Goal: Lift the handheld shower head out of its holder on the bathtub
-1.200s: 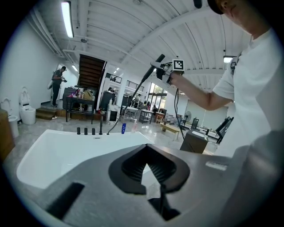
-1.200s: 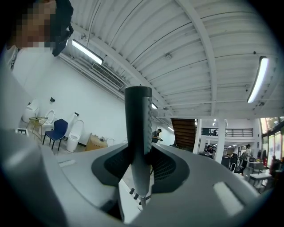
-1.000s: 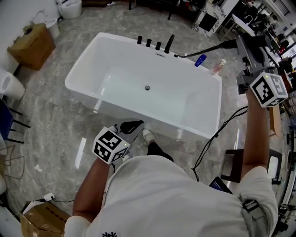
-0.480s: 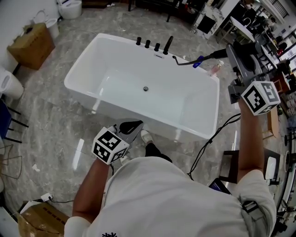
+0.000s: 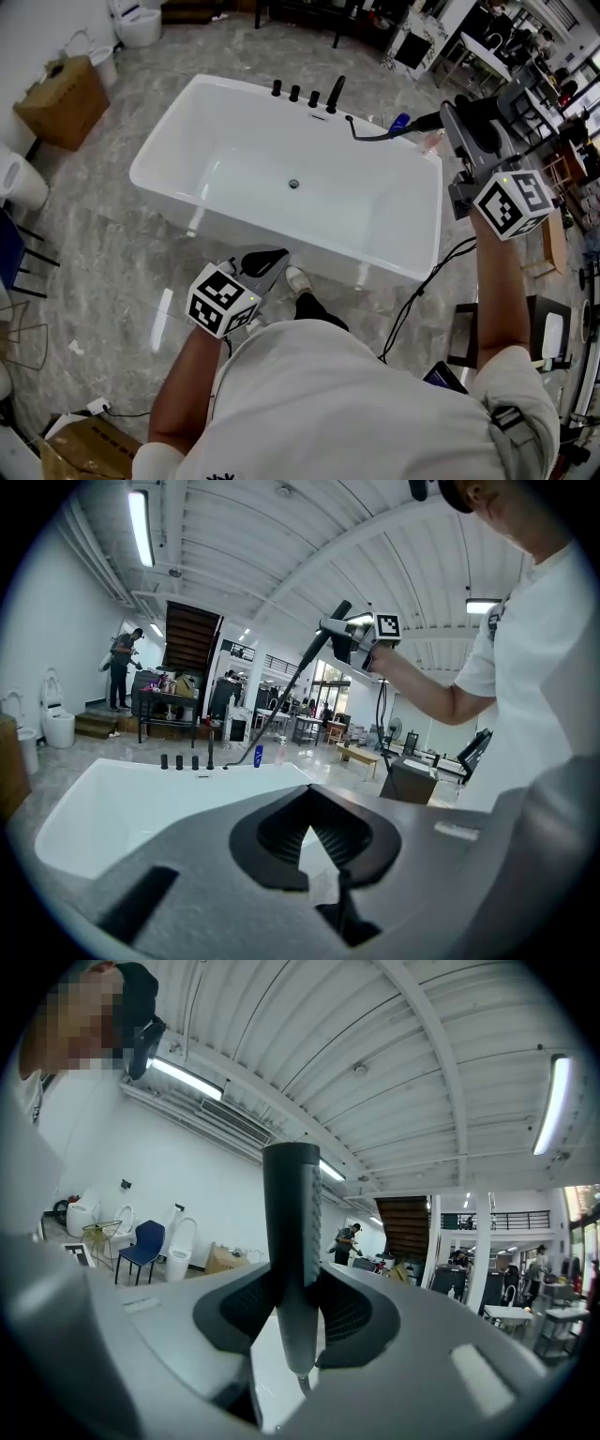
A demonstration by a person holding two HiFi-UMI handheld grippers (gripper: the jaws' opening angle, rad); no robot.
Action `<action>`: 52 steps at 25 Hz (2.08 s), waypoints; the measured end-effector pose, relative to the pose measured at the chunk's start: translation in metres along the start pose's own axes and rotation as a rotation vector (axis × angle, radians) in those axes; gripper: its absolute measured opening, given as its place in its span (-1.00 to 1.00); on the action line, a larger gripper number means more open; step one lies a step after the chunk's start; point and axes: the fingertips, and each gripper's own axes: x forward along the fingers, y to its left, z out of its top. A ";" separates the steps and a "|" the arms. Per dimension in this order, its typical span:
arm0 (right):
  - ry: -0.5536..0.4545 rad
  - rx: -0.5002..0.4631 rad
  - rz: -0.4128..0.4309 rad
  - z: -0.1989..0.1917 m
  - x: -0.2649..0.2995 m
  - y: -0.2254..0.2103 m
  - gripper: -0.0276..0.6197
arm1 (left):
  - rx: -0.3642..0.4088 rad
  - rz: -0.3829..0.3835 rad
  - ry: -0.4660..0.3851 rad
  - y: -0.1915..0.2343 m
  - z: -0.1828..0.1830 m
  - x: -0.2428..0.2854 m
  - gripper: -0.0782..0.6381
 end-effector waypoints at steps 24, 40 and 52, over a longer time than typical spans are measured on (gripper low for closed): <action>0.024 0.030 -0.006 -0.022 -0.004 -0.005 -0.47 | -0.003 0.001 0.016 0.002 -0.002 0.003 -0.76; 0.033 0.037 -0.009 -0.029 0.001 -0.014 -0.47 | -0.005 -0.008 0.020 0.010 0.003 0.012 -0.76; 0.045 0.041 -0.009 -0.036 0.010 -0.024 -0.47 | -0.016 -0.013 0.028 0.018 0.005 0.021 -0.76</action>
